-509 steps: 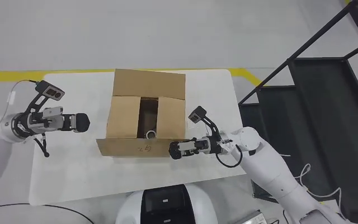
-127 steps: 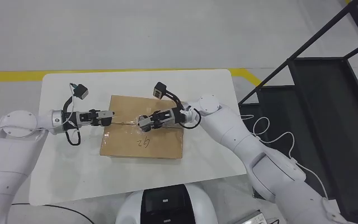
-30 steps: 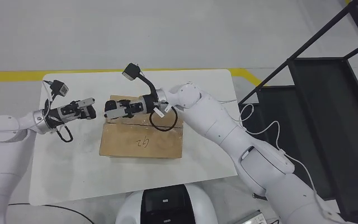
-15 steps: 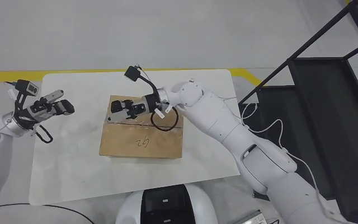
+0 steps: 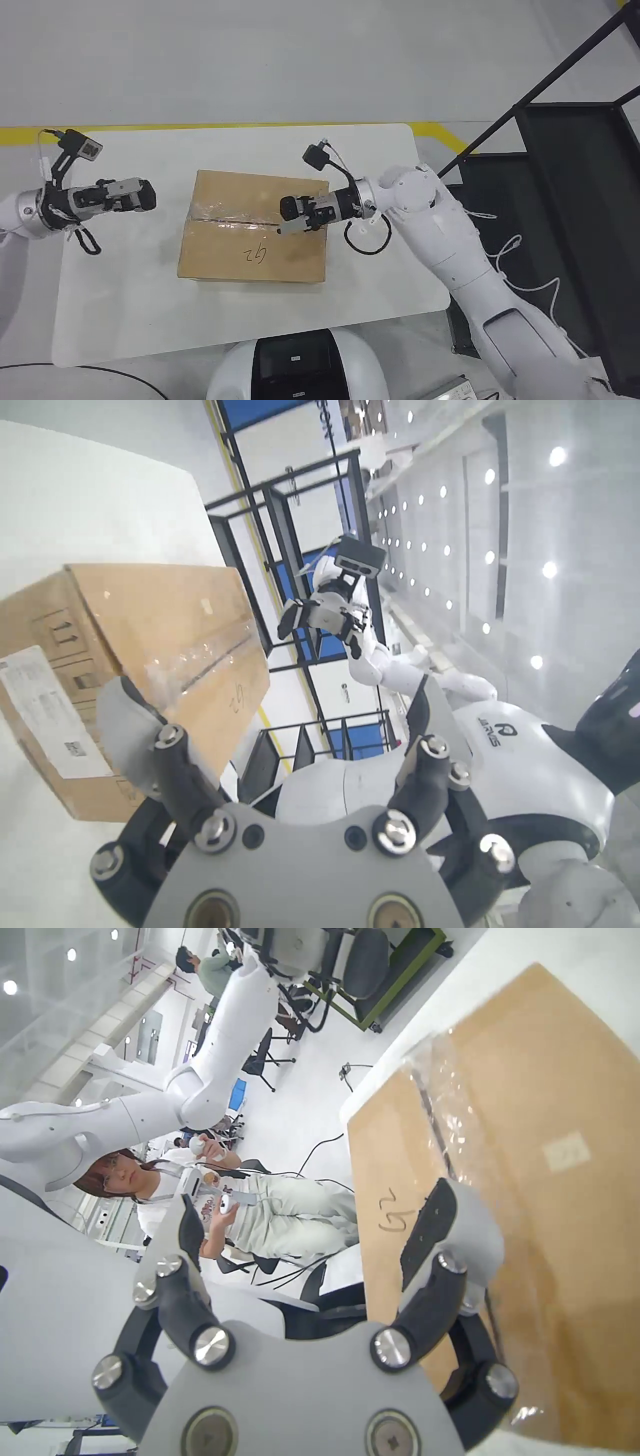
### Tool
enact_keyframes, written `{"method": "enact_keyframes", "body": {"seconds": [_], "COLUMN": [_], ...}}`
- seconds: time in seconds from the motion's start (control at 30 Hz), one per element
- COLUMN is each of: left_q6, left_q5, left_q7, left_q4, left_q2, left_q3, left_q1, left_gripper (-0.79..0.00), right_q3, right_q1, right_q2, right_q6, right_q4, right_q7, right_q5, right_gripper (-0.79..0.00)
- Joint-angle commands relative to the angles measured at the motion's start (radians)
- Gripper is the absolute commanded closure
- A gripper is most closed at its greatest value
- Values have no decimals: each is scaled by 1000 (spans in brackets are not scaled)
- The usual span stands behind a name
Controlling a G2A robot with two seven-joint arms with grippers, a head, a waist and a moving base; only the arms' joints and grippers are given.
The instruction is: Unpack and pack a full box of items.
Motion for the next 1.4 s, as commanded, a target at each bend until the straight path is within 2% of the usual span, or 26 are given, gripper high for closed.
{"method": "enact_keyframes", "body": {"seconds": [0.0, 0.1, 0.23, 0.37, 0.5, 0.8, 1.1, 1.2, 1.37], "left_q6": [26, 77, 117, 119, 113, 87, 88, 73, 56], "left_q5": [8, 18, 42, 46, 27, -5, -89, -103, -91], "left_q7": [-37, -74, -74, -74, -74, -50, -40, -50, -8], "left_q4": [-50, -112, -175, -155, -105, 29, 174, 220, 274], "left_q2": [-2, -9, -18, -31, -62, -172, -289, -325, -383], "left_q3": [26, 91, 224, 338, 444, 662, 811, 844, 895], "left_q1": [-6, -24, -59, -124, -194, -334, -420, -443, -469], "left_gripper": [-785, -785, -785, -785, -785, -785, -785, -785, -785], "right_q3": [39, 95, 166, 217, 251, 339, 425, 437, 452], "right_q1": [-61, -133, -202, -251, -288, -371, -458, -471, -489], "right_q2": [23, 54, 87, 114, 135, 179, 227, 239, 260], "right_q6": [7, 8, -7, -23, -46, -97, -120, -135, -162], "right_q4": [-33, -59, -83, -95, -85, -67, -58, -49, -24], "right_q7": [7, 8, -7, -23, -46, -97, -120, -135, -162], "right_q5": [-3, 36, 92, 122, 140, 162, 203, 214, 222], "right_gripper": [-785, -785, -785, -785, -785, -785, -785, -785, -785]}}
